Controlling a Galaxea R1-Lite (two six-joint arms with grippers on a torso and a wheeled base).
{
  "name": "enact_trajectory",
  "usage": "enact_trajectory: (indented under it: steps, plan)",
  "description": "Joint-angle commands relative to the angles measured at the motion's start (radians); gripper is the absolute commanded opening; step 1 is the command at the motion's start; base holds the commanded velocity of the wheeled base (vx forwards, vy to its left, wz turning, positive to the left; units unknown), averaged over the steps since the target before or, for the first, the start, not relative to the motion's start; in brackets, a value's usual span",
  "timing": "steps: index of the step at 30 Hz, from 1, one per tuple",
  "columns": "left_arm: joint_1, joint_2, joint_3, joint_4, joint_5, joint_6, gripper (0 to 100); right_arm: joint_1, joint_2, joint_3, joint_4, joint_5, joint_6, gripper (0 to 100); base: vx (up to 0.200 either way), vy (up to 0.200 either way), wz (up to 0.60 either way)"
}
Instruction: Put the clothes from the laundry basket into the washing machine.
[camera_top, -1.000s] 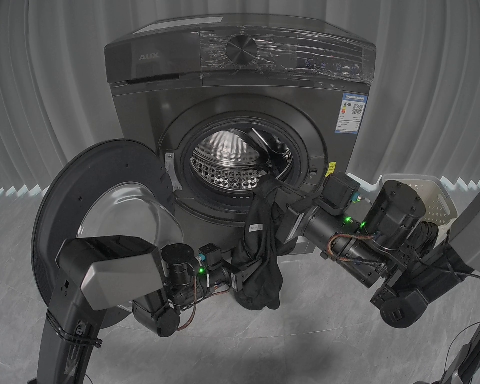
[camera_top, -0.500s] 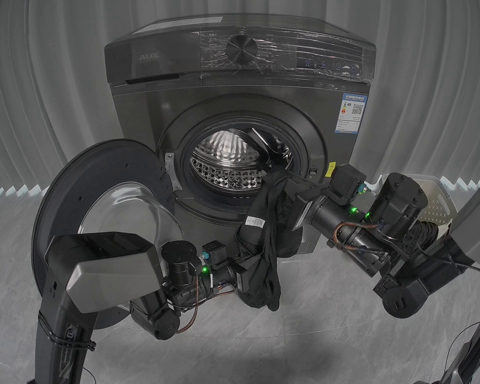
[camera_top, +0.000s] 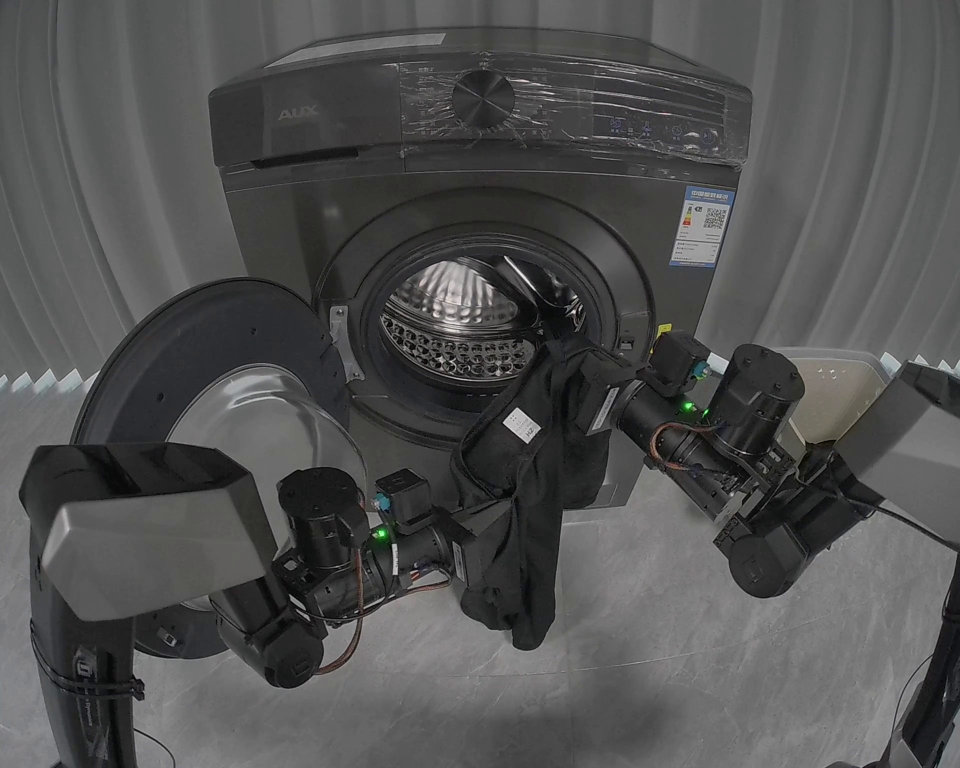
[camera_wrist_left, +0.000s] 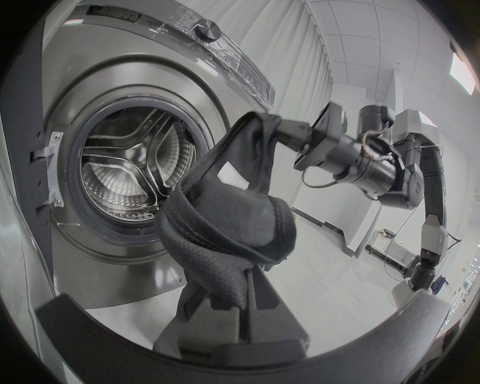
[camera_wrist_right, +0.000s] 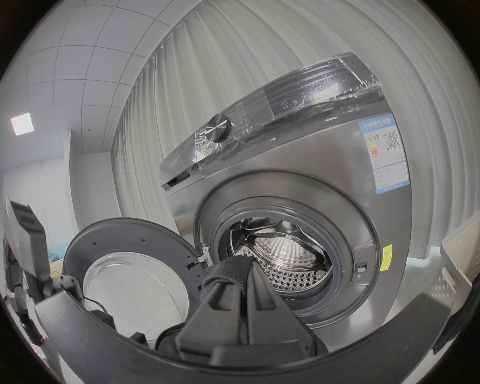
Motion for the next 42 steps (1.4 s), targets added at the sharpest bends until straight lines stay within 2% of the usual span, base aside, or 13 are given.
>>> enact_trajectory:
  steps: [1,5,16,17,21,24,29,35,41,42]
  plan:
    - [-0.042,-0.166,0.068,-0.001,-0.010,-0.019,0,0.001,0.083,-0.036,0.000,0.002,0.000,0,0.000,0.000,0.00]
    - [-0.062,-0.223,0.077,0.001,-0.010,-0.043,0,0.015,0.112,-0.030,-0.009,0.002,0.001,0,0.000,0.000,0.00]
    - [-0.042,-0.230,0.060,0.001,0.005,-0.040,0,0.049,0.101,0.116,-0.060,0.006,0.003,0,0.000,0.000,0.00]
    - [-0.040,-0.229,0.059,-0.001,0.007,-0.040,0,0.053,0.092,0.129,-0.060,0.005,0.004,100,0.000,0.000,0.00]
    - [-0.034,-0.229,0.044,0.001,0.008,-0.039,0,0.065,0.066,0.169,-0.062,0.006,0.018,100,0.000,0.000,0.00]
    - [-0.031,-0.230,0.037,0.001,0.011,-0.039,0,0.062,0.034,0.269,-0.052,0.031,0.012,100,0.000,0.000,0.00]
    - [-0.029,-0.230,0.033,0.001,0.019,-0.035,0,0.052,0.026,0.381,-0.085,0.148,0.012,100,0.000,0.000,0.00]
    - [-0.031,-0.232,0.030,0.001,0.019,-0.037,0,0.053,0.037,0.433,-0.127,0.267,0.009,100,0.000,0.000,0.00]
    - [-0.031,-0.234,0.030,0.001,0.019,-0.037,0,0.065,0.043,0.410,-0.127,0.269,0.006,100,0.000,0.000,0.00]
    - [-0.031,-0.234,0.030,0.001,0.019,-0.035,0,0.065,0.092,0.358,-0.126,0.250,0.006,100,0.000,0.000,0.00]
